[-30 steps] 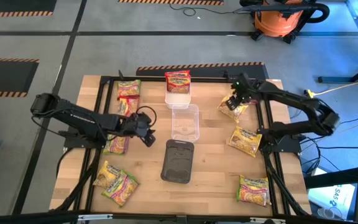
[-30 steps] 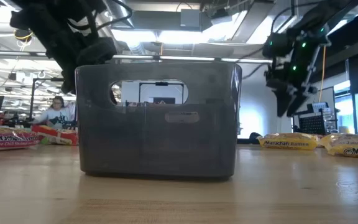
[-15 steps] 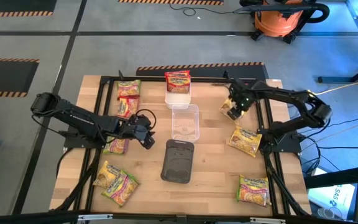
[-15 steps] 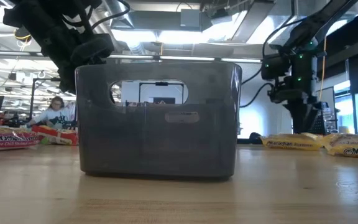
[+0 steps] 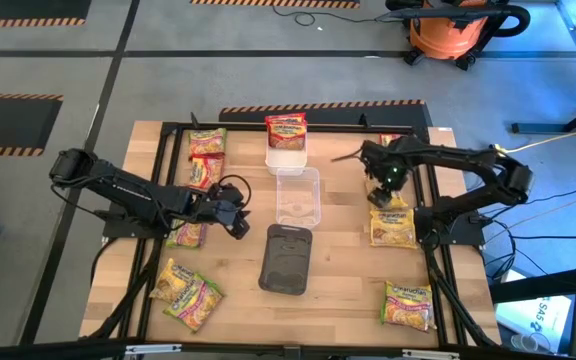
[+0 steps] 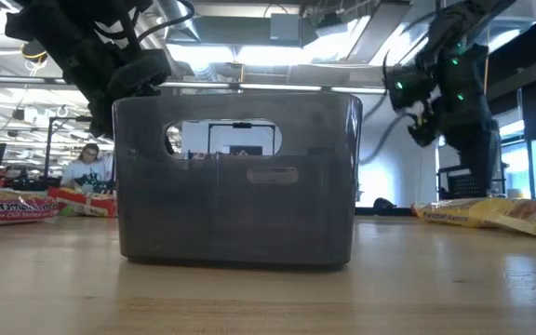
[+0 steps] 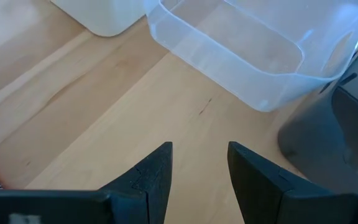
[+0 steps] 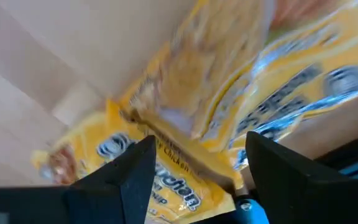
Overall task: Sort Maruchan noodles
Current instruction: Put the red noodle pack into the white bin
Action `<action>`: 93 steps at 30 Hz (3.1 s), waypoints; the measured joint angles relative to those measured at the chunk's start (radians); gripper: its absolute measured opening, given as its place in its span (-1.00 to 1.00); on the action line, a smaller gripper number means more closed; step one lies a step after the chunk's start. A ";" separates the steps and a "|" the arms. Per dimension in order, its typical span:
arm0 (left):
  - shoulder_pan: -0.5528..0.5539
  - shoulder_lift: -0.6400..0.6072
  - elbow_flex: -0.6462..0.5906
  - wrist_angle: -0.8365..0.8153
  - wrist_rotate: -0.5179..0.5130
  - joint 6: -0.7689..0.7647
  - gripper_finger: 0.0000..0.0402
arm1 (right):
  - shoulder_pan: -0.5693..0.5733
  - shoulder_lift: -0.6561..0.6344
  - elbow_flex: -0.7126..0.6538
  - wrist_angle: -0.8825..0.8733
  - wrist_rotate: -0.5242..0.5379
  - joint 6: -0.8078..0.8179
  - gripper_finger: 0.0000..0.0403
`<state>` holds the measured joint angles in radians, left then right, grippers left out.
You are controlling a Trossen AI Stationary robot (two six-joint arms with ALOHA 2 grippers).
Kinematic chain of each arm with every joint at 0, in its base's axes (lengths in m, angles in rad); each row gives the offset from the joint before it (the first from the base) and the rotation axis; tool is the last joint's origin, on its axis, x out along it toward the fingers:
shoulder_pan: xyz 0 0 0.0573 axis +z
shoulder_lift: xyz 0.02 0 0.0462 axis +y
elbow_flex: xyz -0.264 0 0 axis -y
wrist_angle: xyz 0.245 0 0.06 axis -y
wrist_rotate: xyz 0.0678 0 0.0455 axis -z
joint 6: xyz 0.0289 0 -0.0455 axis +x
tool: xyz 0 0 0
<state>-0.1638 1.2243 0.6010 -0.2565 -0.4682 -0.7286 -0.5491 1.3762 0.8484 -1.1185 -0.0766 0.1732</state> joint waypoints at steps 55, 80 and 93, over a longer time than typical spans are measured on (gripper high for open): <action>-0.001 0.000 0.000 0.034 -0.014 0.033 -0.26 | -0.449 0.354 0.189 0.381 0.234 -0.124 -1.00; 0.000 0.000 0.000 0.058 0.007 0.059 -0.26 | -0.088 0.390 0.222 0.486 0.004 -0.154 -1.00; 0.000 0.000 0.000 0.060 0.014 0.059 -0.26 | 0.044 0.240 0.220 0.409 0.051 -0.160 -1.00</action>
<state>-0.1642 1.2240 0.6014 -0.1965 -0.4538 -0.6701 -0.5047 1.6159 1.0679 -0.7095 -0.0260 0.0130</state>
